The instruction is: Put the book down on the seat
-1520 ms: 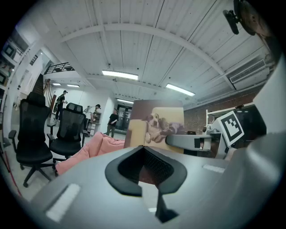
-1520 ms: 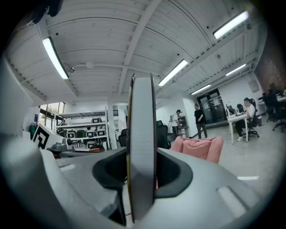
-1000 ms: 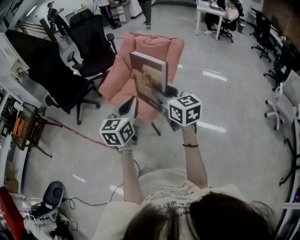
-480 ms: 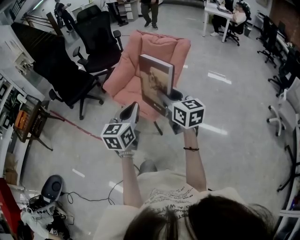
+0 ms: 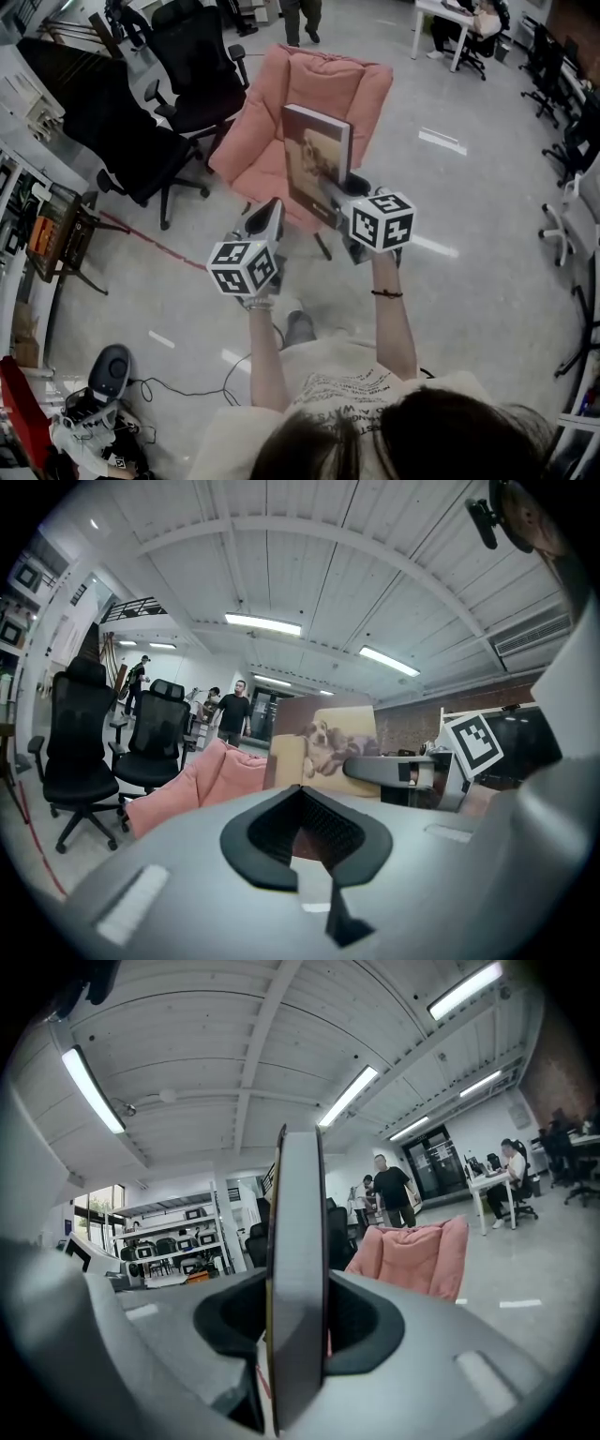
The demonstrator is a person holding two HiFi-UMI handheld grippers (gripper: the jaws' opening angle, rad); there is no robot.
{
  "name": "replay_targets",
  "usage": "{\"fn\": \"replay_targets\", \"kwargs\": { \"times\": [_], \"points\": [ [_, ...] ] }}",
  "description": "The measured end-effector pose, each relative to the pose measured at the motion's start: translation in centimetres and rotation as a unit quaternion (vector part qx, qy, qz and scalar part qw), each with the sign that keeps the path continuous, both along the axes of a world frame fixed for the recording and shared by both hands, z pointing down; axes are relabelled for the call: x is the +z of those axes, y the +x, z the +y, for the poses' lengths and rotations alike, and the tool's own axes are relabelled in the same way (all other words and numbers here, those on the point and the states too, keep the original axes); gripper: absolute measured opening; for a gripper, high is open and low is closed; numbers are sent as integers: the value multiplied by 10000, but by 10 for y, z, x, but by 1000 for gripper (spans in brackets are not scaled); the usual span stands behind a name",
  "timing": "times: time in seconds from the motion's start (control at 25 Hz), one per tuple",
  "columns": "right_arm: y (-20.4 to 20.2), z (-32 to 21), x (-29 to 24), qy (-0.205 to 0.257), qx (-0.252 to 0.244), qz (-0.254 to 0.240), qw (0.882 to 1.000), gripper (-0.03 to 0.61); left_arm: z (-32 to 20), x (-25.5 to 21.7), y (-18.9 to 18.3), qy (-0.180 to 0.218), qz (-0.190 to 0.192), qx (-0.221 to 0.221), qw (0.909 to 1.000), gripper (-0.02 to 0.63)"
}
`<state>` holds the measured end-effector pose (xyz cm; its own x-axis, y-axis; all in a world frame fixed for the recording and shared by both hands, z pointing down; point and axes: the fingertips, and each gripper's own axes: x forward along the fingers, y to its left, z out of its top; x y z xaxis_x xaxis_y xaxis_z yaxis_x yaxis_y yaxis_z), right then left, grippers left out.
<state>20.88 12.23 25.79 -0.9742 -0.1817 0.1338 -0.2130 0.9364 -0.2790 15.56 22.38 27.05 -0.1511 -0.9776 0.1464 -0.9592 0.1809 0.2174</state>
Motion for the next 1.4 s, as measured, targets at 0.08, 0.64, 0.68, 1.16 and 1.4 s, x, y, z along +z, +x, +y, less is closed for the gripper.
{"fn": "replay_targets", "kwargs": {
  "times": [0.08,0.64,0.68,1.16,1.4],
  "points": [
    [-8,-5,4,-3,26,43,10000,149,-6,4,-10,5,59,24,10000,0],
    [-84,-36,46,-501,253,261,9981,149,-50,33,-92,-401,292,410,9979,0],
    [-89,-38,51,-541,266,277,9978,149,-53,38,-97,-448,318,442,9975,0],
    [-145,-61,76,-673,608,466,9948,149,-85,63,-159,-609,496,853,9933,0],
    [-156,-56,80,-663,734,511,9938,149,-87,68,-170,-603,544,1047,9912,0]
  ]
}}
